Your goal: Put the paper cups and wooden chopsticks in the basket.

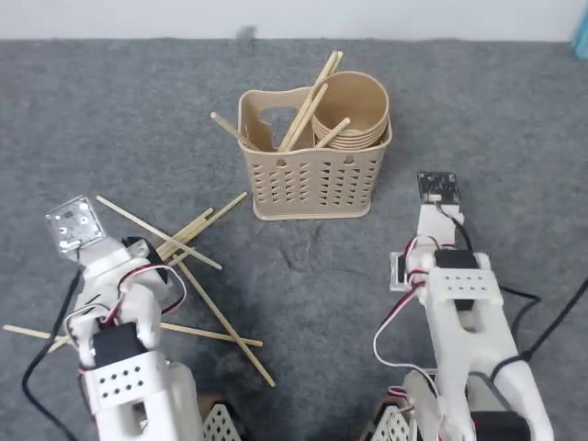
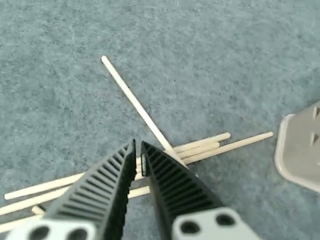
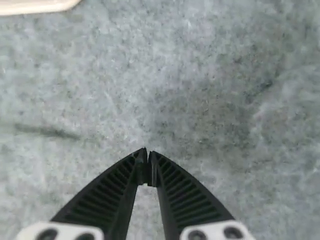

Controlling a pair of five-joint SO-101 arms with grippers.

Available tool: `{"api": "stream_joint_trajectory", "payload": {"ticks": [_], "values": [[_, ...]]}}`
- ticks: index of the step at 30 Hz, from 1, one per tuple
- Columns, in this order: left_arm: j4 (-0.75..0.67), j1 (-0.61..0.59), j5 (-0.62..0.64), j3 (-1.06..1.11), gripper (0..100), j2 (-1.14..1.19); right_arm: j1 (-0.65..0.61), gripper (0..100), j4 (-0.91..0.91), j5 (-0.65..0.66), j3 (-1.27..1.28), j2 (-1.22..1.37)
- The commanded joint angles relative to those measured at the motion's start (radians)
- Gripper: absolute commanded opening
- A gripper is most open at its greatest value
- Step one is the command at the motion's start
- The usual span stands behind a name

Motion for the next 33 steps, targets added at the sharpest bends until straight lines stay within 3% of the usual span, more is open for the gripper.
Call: {"api": "stream_joint_trajectory", "payload": {"ticks": [1,12,16,26,33], "values": [[0.049,-0.006,0.006,-0.091,2,0.029,0.008,0.8,-0.073,0.014,0.031,-0.051],[0.18,-0.012,0.006,-0.573,2,0.643,0.007,0.8,-0.076,0.015,0.041,-0.047],[0.307,-0.014,0.006,-0.809,2,0.893,0.005,0.8,-0.074,0.015,0.041,-0.047],[0.603,-0.161,0.031,-1.481,2,1.507,0.005,0.8,-0.074,0.017,0.041,-0.047],[0.752,-0.193,0.035,-1.9,17,1.84,0.005,0.8,-0.073,0.051,0.043,-0.047]]}}
